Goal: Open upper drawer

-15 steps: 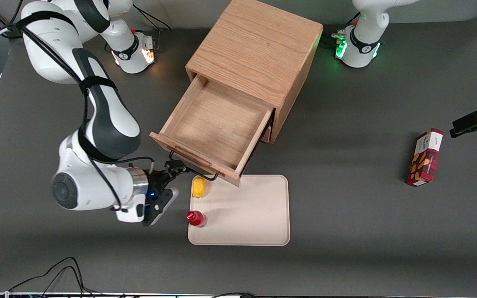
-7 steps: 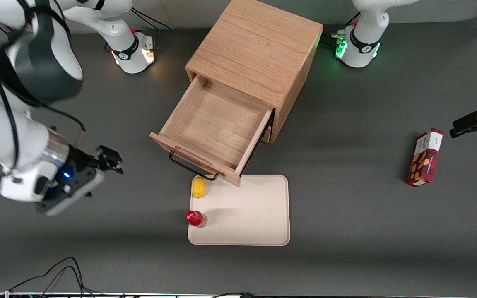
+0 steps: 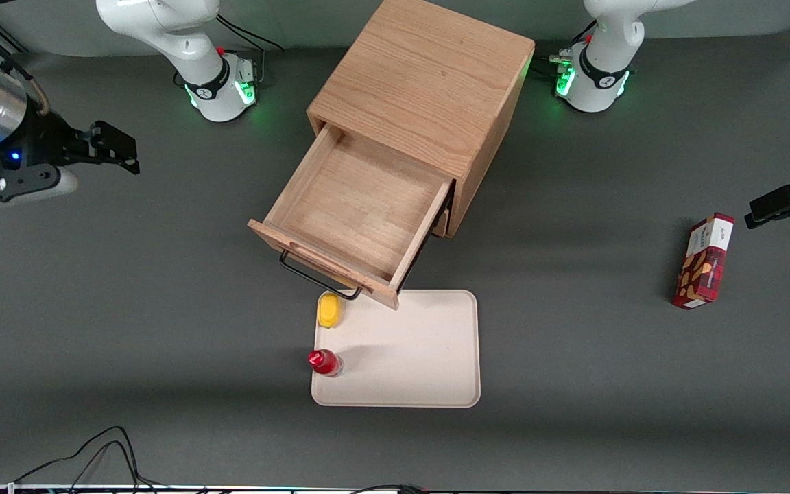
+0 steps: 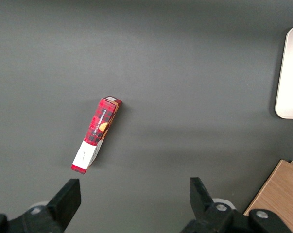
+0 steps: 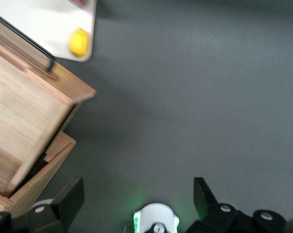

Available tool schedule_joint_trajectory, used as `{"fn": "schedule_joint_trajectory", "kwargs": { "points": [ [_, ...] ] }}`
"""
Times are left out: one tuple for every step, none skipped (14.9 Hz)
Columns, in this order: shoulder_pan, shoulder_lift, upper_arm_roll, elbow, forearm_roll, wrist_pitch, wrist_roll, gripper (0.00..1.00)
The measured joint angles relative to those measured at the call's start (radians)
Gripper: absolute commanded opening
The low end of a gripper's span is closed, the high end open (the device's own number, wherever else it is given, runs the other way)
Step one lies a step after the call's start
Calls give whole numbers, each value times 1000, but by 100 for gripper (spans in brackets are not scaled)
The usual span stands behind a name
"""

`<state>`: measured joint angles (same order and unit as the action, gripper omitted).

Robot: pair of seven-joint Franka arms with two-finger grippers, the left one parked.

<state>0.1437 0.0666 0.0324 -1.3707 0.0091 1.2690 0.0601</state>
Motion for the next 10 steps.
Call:
{"fn": "schedule_joint_trajectory", "kwargs": {
  "points": [
    [-2,-53,-16,-96,0,29,18,100],
    [-5,-108,-29,-198,0,67,37,100],
    [-6,-165,-40,-302,0,114,59,100],
    [-7,-214,-47,-391,1,155,78,100],
    [-7,-256,-49,-463,1,188,96,100],
    [-7,-285,-51,-509,1,207,109,100],
    [-7,-304,-58,-532,0,217,126,100],
    [-7,-309,-69,-534,0,226,146,100],
    [-7,-306,-84,-524,0,235,161,100],
    [-7,-295,-99,-502,0,240,165,100]
  ]
}}
